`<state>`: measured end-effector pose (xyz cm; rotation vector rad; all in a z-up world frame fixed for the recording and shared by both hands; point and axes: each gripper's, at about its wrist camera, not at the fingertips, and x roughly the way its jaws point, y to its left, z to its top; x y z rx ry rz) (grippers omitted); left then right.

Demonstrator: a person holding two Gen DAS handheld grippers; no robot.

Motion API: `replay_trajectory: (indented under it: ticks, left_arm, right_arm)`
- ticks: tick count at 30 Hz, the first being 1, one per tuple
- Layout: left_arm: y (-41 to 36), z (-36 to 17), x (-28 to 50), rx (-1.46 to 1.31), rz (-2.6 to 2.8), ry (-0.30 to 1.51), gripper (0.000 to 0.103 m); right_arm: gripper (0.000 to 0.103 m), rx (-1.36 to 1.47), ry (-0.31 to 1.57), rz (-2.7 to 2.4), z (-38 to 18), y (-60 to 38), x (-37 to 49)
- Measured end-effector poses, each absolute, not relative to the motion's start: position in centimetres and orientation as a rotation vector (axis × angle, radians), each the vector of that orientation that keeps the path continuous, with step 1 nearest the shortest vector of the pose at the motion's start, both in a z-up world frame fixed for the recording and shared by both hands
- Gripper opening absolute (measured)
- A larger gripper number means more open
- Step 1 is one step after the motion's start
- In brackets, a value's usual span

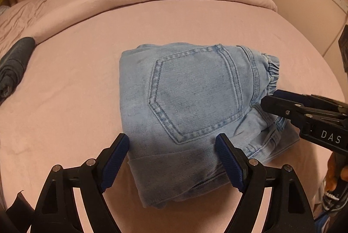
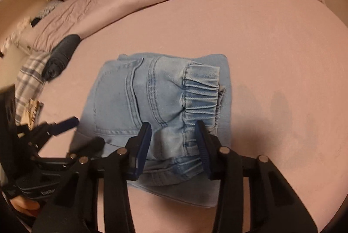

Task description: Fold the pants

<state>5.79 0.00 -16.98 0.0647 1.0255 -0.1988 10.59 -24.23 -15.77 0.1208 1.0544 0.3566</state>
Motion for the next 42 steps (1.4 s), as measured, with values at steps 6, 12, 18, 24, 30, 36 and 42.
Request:
replay_trajectory:
  ticks: [6,12,18,24,30,36,42]
  left_arm:
    - [0.3,-16.5,6.0,0.041,-0.207,1.04,0.083]
    - [4.0,-14.5,4.3,-0.084,-0.248,1.002,0.083]
    - [8.1,-15.1,3.0,-0.307,-0.306,1.017,0.083]
    - [8.9,-17.3,3.9,-0.491,-0.348,1.072,0.083]
    - [8.3,-18.8,6.0,-0.563,-0.37,1.116,0.083]
    - [7.7,-20.1,8.3,-0.62,-0.408,1.16,0.083]
    - [7.6,-20.9,9.8,-0.701,-0.47,1.172,0.083]
  right_arm:
    - [0.04,0.052,1.066,0.35,-16.1,-23.3,10.5]
    - [0.07,0.183,1.034,0.388,-13.6,-26.2,9.0]
    - [0.071,0.402,1.067,0.374,-14.6,-31.5,6.4]
    - [0.071,0.62,1.097,0.412,-16.7,-33.2,4.8]
    - [0.072,0.672,1.096,0.409,-17.6,-32.3,5.8]
    - [0.073,0.733,1.139,0.401,-18.9,-32.3,7.8]
    - [0.079,0.713,1.18,0.431,-19.1,-32.0,9.1]
